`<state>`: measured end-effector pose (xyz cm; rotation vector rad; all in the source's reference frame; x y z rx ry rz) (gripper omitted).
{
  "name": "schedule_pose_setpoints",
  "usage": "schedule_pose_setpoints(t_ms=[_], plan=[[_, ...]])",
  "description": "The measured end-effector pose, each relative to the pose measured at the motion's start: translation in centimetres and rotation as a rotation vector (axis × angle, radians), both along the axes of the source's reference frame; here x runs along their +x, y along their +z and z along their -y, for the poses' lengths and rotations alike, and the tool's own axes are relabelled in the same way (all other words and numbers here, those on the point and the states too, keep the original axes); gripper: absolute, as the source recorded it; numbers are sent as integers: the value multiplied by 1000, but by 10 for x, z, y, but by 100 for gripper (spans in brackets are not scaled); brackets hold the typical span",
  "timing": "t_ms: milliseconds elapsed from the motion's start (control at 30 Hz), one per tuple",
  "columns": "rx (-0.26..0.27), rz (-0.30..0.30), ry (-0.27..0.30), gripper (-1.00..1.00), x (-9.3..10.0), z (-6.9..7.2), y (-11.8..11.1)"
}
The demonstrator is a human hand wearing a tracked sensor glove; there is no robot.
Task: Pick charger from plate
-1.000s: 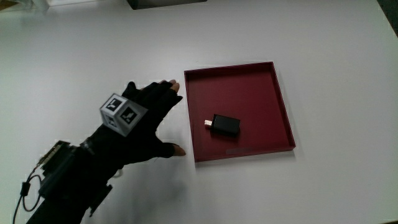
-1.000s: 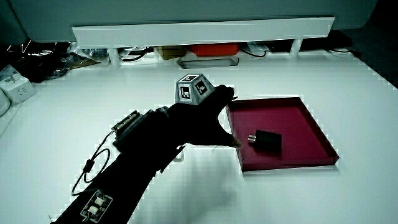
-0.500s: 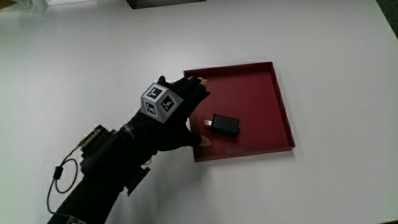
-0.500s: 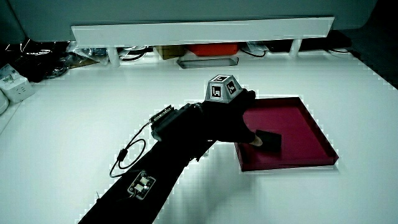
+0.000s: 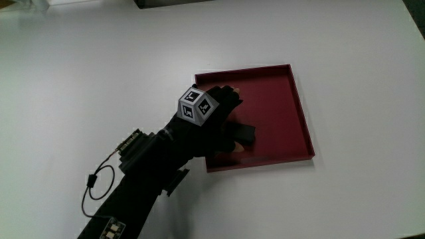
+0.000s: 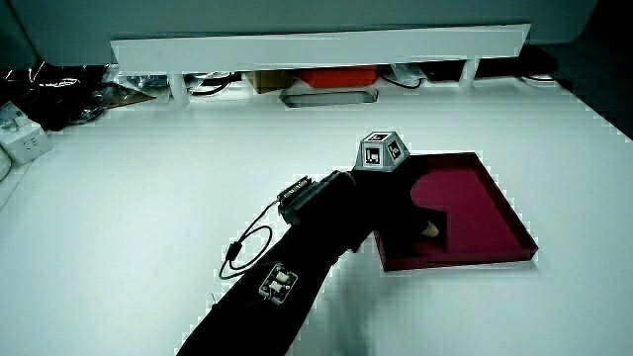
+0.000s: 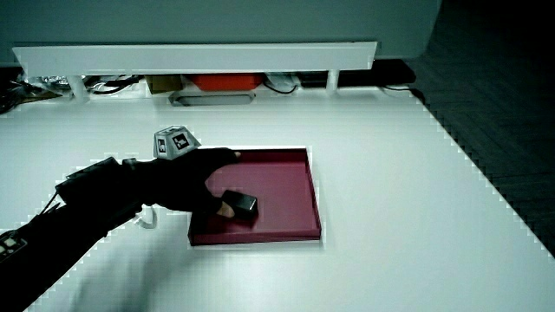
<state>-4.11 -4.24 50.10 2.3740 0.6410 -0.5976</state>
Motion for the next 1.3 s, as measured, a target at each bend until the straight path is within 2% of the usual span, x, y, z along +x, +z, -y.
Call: schedule_pose_setpoints(t_ms=[100,133,200,567,733,833,1000,1233,1300], plan=[[4,0,-9,0,4,0,7],[-9,-6,-6,0,6,-1,11],[-10,22,1,0,10,-3,15],[-93,76,34,0,19,-6,41],[-120,82,33,0,20,-7,46],[-114,76,36,0,19,-7,44],[-118,45,32,20,18,-8,45],[-56,5,40,48,18,-9,38],[-58,-10,37,56,18,-9,37]])
